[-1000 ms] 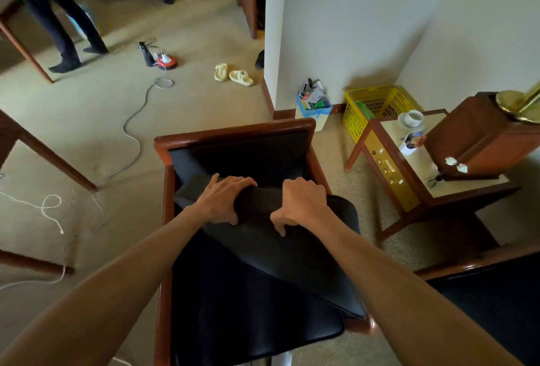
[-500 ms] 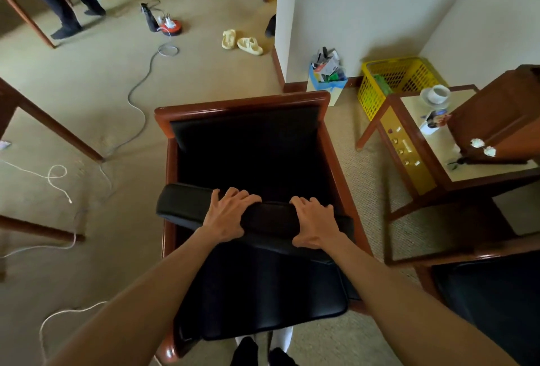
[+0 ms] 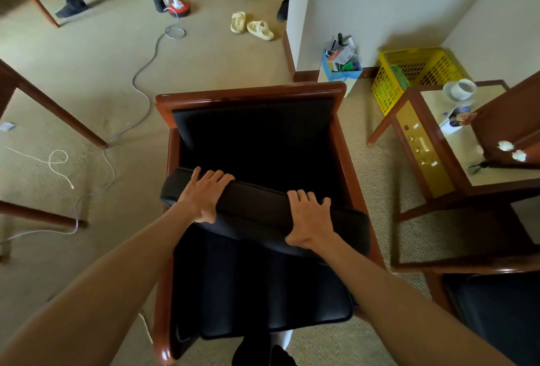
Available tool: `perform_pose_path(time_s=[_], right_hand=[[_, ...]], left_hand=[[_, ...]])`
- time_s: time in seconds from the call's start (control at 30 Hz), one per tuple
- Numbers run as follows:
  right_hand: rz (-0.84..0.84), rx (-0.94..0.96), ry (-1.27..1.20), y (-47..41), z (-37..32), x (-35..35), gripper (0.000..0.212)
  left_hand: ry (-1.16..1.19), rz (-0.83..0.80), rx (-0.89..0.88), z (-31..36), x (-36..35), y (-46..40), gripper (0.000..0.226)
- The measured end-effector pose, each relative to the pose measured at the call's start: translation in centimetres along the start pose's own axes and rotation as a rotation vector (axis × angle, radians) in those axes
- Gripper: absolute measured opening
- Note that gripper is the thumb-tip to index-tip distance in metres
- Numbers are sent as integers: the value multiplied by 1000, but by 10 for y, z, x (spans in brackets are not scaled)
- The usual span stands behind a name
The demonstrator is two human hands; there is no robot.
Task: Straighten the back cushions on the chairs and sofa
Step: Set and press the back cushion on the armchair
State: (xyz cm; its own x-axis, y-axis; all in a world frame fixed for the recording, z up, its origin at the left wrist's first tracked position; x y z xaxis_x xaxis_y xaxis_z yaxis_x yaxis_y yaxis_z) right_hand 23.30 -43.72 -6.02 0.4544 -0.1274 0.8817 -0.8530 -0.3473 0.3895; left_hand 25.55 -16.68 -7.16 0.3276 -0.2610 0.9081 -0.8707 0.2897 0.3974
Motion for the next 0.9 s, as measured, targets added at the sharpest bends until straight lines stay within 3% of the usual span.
perform_pose_path(time_s=[0.17, 0.33, 0.6, 0.9], right_hand=[[4, 61, 10, -27, 10, 34, 92], [7, 163, 107, -74, 10, 74, 94], [20, 162, 156, -129, 25, 89, 93], [268, 181, 108, -133, 47, 57, 95]], left_hand=[[73, 125, 7, -15, 16, -8, 90], [160, 164, 108, -34, 33, -16, 89], [255, 237, 183, -42, 38, -52, 82], [162, 395, 162, -29, 21, -66, 85]])
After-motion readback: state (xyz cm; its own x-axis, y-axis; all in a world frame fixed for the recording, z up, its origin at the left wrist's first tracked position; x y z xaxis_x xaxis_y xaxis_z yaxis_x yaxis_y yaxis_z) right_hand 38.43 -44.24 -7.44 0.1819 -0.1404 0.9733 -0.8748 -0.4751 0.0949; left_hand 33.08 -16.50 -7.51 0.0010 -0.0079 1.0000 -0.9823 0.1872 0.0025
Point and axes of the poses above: each hand's wrist, its own y-axis away from the middle knuckle, its own x-axis out of the back of the hand, z = x × y, the point moved 1 cm from there along -y, towards the middle knuckle, and after that the axes turned 10 degrees about -y, right-handed, at the moved point
